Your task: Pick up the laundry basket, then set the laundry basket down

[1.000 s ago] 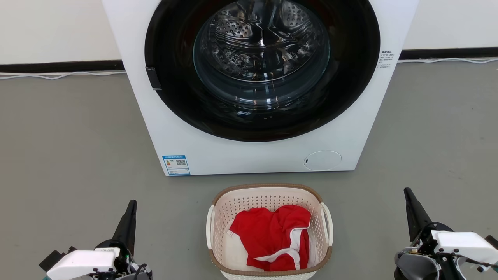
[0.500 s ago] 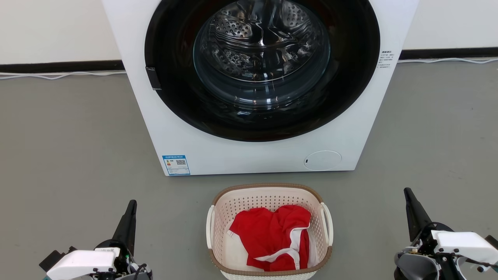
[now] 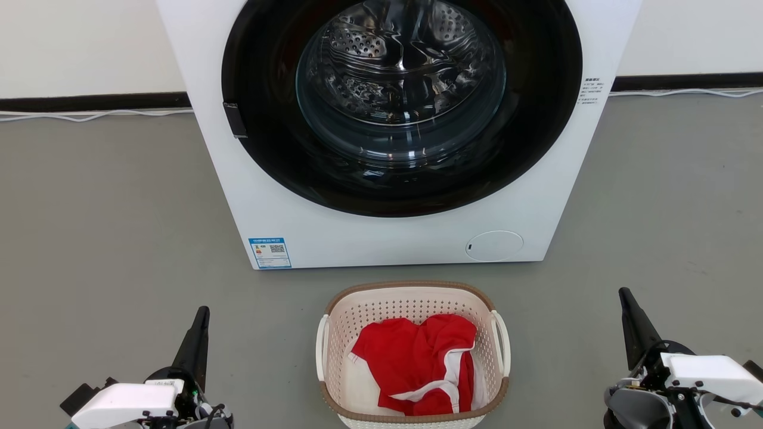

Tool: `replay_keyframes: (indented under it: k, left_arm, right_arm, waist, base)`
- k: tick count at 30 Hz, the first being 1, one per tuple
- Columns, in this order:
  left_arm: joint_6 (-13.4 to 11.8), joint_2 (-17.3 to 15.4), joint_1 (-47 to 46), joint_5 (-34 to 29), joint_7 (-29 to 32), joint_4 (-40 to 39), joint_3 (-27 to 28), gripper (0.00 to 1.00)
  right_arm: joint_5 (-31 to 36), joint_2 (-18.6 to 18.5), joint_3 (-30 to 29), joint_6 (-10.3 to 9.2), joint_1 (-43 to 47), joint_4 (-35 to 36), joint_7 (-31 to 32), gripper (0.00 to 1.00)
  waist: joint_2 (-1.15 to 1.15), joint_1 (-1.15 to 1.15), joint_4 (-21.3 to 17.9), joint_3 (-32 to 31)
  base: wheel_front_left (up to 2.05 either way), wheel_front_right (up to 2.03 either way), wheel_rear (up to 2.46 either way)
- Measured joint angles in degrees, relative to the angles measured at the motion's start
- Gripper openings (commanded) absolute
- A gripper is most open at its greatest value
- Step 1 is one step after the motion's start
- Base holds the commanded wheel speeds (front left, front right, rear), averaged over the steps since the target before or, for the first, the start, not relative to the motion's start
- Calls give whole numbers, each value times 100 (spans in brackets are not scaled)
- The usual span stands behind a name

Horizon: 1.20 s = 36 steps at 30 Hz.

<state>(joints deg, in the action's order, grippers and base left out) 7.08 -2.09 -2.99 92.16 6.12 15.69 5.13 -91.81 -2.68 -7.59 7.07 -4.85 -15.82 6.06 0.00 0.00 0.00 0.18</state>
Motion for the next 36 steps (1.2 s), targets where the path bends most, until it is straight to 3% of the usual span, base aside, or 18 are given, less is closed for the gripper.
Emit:
replay_keyframes:
  k: [36]
  left_arm:
    - [0,0,-1,0,0,0,0,0]
  right_arm:
    - [0,0,0,0,0,0,0,0]
  waist:
    - [0,0,0,0]
  base:
    - [0,0,0]
